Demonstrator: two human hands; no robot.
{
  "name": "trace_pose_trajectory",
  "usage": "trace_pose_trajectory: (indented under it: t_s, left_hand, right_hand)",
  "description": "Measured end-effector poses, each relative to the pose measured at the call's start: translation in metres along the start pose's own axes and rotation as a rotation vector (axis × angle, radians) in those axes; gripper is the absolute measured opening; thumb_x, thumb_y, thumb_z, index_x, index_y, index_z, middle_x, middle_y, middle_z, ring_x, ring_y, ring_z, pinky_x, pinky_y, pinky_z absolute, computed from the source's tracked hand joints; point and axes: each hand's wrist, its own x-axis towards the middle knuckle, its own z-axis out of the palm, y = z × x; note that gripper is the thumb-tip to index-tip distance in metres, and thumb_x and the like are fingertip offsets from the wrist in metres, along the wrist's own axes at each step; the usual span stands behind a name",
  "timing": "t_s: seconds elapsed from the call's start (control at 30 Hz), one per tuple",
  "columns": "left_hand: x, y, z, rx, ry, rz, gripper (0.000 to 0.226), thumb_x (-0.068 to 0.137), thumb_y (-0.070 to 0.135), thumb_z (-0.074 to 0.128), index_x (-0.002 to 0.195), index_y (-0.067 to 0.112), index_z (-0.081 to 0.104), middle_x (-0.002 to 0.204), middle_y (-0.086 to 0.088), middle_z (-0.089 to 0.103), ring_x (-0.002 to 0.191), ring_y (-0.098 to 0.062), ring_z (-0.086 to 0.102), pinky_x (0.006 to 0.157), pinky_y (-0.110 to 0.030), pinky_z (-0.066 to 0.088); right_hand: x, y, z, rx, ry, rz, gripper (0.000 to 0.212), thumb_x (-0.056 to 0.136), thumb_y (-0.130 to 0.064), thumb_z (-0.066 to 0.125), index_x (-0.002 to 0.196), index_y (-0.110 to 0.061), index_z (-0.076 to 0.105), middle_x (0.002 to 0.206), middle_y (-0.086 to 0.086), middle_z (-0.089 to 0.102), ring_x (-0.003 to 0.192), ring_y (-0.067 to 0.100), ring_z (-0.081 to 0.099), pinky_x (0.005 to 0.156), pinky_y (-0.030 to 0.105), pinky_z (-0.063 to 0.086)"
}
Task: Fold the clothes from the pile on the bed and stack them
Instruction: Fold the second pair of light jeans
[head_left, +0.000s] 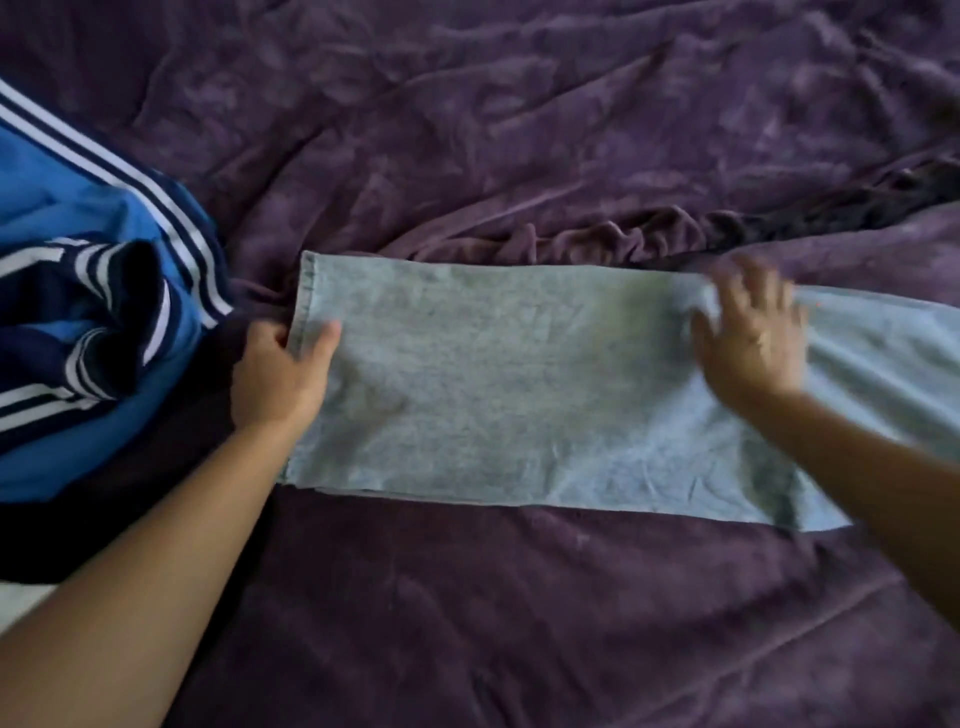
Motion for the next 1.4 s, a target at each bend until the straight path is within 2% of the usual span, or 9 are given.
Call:
trace_pose_trajectory:
  t_s: [0.13, 0.27, 0.53, 0.7, 0.83, 1.03, 1.17, 1.3, 1.4]
  left_hand:
    - [-0.041, -0.023, -0.003, -0.163, -0.042, -0.066, 0.042, 0.075, 0.053, 0.072, 0.080, 0.012, 0.064, 0.078, -0.003, 0.068, 0.078, -0.027, 0.067, 0.061, -0.032, 0.049]
    - [-0.030, -0.009, -0.025, -0.037, 0.081, 0.167, 0.033, 0.082, 0.034, 0.071, 0.065, 0.010, 0.056, 0.061, -0.001, 0.058, 0.063, -0.029, 0.058, 0.057, -0.030, 0.037]
    - [-0.091, 0.103, -0.067, 0.039, 0.111, 0.602, 0.016, 0.086, 0.022, 0.064, 0.087, 0.007, 0.059, 0.075, -0.003, 0.061, 0.070, -0.025, 0.056, 0.065, -0.032, 0.041]
    - [-0.189, 0.202, -0.019, 0.106, -0.089, 0.839, 0.016, 0.084, 0.023, 0.061, 0.095, 0.012, 0.060, 0.085, -0.015, 0.069, 0.081, -0.039, 0.063, 0.066, -0.041, 0.048]
    - [-0.251, 0.241, 0.081, 0.334, -0.252, 0.733, 0.019, 0.091, 0.021, 0.054, 0.108, 0.014, 0.054, 0.098, -0.013, 0.067, 0.092, -0.037, 0.062, 0.066, -0.038, 0.039]
    - [-0.292, 0.213, 0.204, 0.485, -0.511, 0.495, 0.044, 0.091, 0.022, 0.057, 0.131, 0.013, 0.041, 0.130, -0.011, 0.048, 0.116, -0.033, 0.053, 0.090, -0.043, 0.046]
    - [-0.314, 0.198, 0.232, 0.608, -0.433, 0.458, 0.073, 0.090, 0.034, 0.057, 0.147, 0.008, 0.019, 0.139, -0.011, 0.031, 0.125, -0.030, 0.042, 0.093, -0.044, 0.046]
    - [-0.338, 0.218, 0.248, 0.712, -0.275, 0.575, 0.060, 0.093, 0.033, 0.048, 0.144, 0.009, 0.030, 0.142, -0.015, 0.030, 0.126, -0.031, 0.038, 0.096, -0.044, 0.043]
    - [-0.363, 0.242, 0.276, 0.666, -0.294, 0.723, 0.056, 0.099, 0.041, 0.036, 0.149, 0.017, 0.026, 0.155, -0.015, 0.016, 0.139, -0.032, 0.024, 0.107, -0.045, 0.032]
  right_hand:
    - [-0.058, -0.061, 0.016, 0.048, -0.108, -0.467, 0.062, 0.090, -0.052, 0.048, 0.142, -0.019, 0.045, 0.153, 0.016, 0.032, 0.140, 0.035, 0.031, 0.106, 0.053, 0.031]
    - [-0.063, -0.079, 0.040, -0.081, -0.313, -0.422, 0.092, 0.082, -0.079, 0.033, 0.153, -0.022, 0.021, 0.161, 0.006, 0.012, 0.149, 0.026, 0.006, 0.115, 0.057, 0.014]
    - [-0.058, -0.075, 0.026, -0.059, -0.384, -0.404, 0.093, 0.080, -0.080, 0.027, 0.154, -0.027, 0.008, 0.162, 0.003, 0.003, 0.149, 0.022, -0.004, 0.118, 0.051, 0.005]
    - [-0.080, 0.011, -0.024, 0.223, -0.275, -0.056, 0.075, 0.088, -0.063, 0.046, 0.151, -0.031, 0.023, 0.159, 0.000, 0.021, 0.146, 0.023, 0.019, 0.111, 0.048, 0.026]
    - [-0.111, 0.115, -0.053, 0.209, -0.265, 0.161, 0.069, 0.087, -0.056, 0.053, 0.148, -0.031, 0.032, 0.150, 0.000, 0.038, 0.134, 0.025, 0.036, 0.093, 0.044, 0.045]
    - [-0.140, 0.228, -0.061, 0.221, -0.348, 0.222, 0.063, 0.089, -0.056, 0.052, 0.145, -0.035, 0.035, 0.142, -0.007, 0.045, 0.132, 0.018, 0.040, 0.092, 0.039, 0.045]
    - [-0.142, 0.268, -0.062, 0.306, -0.389, 0.130, 0.049, 0.090, -0.048, 0.057, 0.133, -0.025, 0.053, 0.136, -0.005, 0.052, 0.126, 0.019, 0.047, 0.097, 0.036, 0.043]
    - [-0.126, 0.325, -0.084, 0.274, -0.184, 0.119, 0.036, 0.086, -0.027, 0.068, 0.119, -0.013, 0.064, 0.116, 0.008, 0.062, 0.110, 0.031, 0.056, 0.085, 0.041, 0.050]
    - [-0.105, 0.396, -0.106, 0.156, -0.029, 0.296, 0.040, 0.085, -0.027, 0.067, 0.121, -0.012, 0.061, 0.124, 0.013, 0.058, 0.114, 0.038, 0.050, 0.090, 0.050, 0.046]
